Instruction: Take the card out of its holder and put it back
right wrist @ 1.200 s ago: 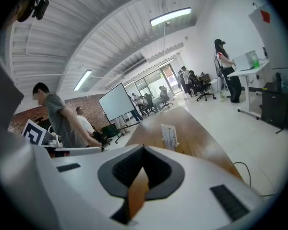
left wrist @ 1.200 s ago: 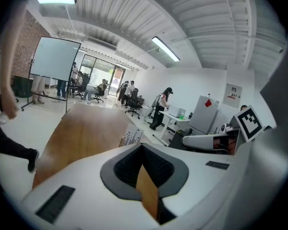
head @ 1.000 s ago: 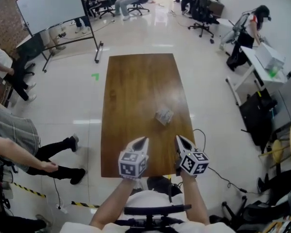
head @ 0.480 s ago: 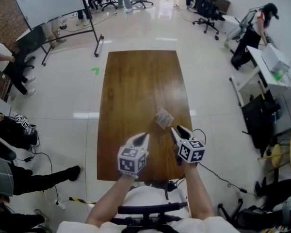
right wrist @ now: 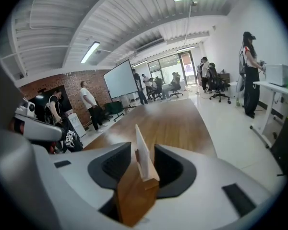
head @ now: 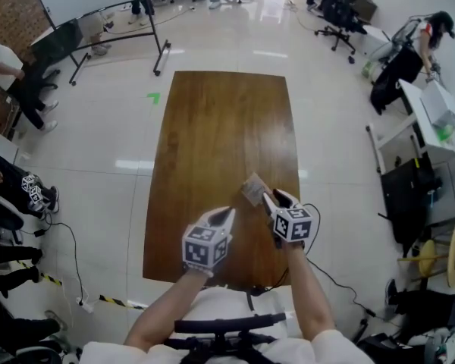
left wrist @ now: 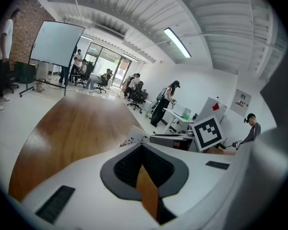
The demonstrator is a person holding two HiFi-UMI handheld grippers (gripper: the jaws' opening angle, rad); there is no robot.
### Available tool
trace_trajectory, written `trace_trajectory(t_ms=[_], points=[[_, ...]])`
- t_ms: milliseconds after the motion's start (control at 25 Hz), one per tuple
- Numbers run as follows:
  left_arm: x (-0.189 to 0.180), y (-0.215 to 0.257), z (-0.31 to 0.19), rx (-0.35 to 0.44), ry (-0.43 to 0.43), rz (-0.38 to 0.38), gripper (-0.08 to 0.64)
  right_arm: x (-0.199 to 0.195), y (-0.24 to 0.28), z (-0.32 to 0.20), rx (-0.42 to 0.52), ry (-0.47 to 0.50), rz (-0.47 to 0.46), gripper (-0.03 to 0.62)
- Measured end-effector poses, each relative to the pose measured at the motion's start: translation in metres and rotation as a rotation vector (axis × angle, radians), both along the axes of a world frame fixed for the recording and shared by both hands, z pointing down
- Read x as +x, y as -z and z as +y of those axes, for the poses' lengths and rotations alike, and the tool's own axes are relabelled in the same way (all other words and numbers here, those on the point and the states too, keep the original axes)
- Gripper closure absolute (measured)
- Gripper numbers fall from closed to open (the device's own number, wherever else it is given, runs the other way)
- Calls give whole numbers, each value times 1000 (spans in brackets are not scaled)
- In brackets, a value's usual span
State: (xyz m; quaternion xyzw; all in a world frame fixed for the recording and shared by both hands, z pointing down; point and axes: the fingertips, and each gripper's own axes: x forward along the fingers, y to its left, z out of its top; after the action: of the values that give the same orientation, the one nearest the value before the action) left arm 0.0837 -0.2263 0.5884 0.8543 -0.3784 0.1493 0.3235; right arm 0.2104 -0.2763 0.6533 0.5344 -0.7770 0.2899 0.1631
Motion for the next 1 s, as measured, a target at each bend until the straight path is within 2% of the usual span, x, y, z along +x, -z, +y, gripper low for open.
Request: trace_trajectory(t_ms=[400,1000], points=[[14,-17,-9,-45,8,-17,566,-19,-38,-25,-44,112,0,414],[9,-27,-15,-72,69,-20,566,-39,-49,-39,-11,194,8,542]])
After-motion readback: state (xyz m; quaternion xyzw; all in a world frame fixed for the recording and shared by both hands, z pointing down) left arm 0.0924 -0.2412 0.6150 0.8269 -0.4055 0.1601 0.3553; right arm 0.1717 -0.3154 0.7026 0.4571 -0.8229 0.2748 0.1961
